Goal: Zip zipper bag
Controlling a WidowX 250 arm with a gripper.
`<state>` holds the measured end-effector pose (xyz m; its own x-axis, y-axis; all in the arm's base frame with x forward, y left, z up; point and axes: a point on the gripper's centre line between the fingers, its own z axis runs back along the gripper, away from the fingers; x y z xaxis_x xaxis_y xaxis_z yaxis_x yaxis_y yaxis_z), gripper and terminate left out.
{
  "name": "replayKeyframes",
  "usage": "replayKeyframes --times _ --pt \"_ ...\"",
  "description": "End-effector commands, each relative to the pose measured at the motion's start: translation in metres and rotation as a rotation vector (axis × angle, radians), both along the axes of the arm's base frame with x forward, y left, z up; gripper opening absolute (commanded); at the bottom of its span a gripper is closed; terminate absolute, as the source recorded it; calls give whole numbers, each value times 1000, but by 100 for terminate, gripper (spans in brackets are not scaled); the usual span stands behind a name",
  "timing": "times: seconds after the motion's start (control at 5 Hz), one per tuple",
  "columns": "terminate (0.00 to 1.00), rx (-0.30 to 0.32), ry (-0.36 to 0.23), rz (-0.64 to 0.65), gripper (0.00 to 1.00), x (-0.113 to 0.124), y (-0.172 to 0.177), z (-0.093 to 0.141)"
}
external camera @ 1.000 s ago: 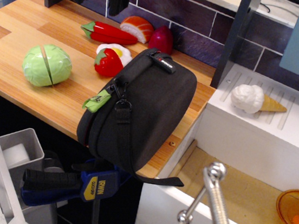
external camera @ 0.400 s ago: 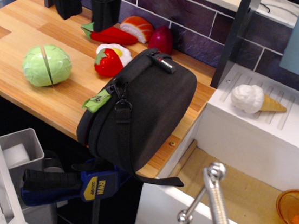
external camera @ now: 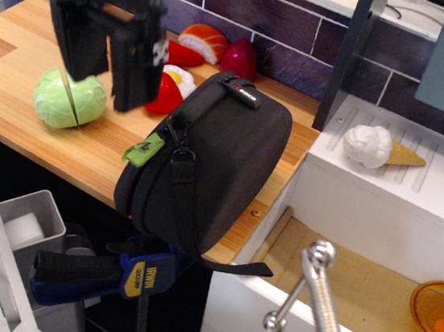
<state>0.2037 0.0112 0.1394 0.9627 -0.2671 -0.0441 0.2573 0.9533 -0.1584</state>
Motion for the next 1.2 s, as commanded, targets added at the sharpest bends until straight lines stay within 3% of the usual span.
replayKeyframes --times 0.0,1.0 --pt "0 23 -71 -32 100 -10 -6 -13" --pt "0 67 -163 -15 100 2 -24 -36"
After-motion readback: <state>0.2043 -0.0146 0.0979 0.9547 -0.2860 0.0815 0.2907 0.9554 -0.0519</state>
